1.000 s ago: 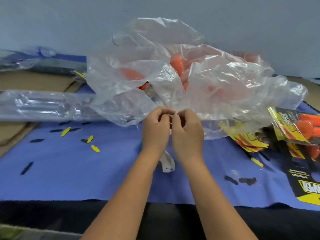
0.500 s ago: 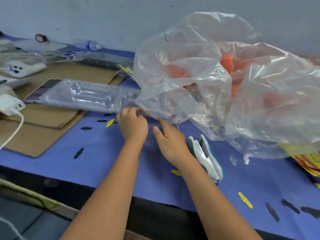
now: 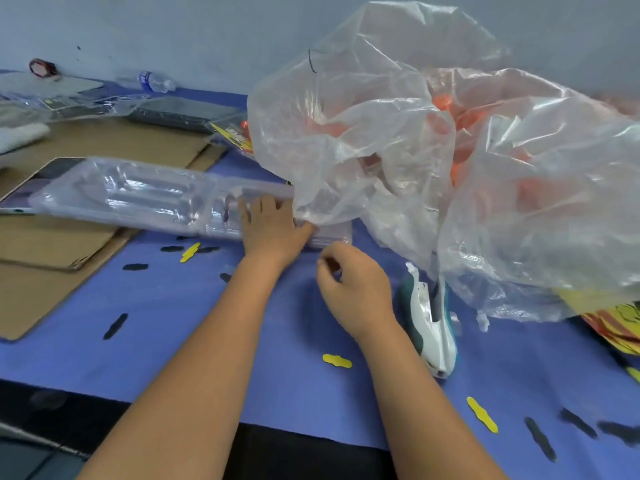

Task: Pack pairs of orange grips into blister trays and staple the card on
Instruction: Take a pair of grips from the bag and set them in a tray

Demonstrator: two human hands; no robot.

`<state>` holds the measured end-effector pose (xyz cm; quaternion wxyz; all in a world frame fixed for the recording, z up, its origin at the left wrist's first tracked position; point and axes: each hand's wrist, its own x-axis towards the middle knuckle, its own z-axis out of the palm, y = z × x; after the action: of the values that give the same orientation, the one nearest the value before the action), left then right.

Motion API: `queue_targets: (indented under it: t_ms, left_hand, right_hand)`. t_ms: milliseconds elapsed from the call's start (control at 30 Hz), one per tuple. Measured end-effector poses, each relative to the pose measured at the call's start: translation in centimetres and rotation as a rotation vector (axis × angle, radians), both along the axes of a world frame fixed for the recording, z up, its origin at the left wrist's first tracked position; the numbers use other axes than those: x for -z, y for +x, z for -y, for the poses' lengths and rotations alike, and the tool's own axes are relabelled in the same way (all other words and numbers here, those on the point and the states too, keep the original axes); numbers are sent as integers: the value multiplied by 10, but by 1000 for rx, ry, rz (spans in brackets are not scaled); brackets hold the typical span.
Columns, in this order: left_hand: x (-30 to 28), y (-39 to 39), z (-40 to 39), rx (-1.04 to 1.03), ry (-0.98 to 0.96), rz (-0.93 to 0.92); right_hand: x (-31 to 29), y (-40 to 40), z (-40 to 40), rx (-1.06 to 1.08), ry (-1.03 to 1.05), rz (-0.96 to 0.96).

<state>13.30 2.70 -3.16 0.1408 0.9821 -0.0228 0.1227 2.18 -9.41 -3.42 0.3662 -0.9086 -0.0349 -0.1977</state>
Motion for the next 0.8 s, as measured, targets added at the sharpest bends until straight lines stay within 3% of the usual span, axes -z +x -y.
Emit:
queue_targets:
  t_ms: [133,233,500,800]
  left_hand:
    - [-2,-15,-5,6,-140,235]
    - [-10,-16,-17,96,-255,184]
    - [-10,-20,-22,215,-135,172]
    - [-18,-3,-15,205,-6,126]
  right_hand:
    - [2,8,3,-21,67,80]
    - [4,13,9,36,123,-22]
    - [8,12,5,-134,-166,-18]
    - [6,10,7,-142,-110,-18]
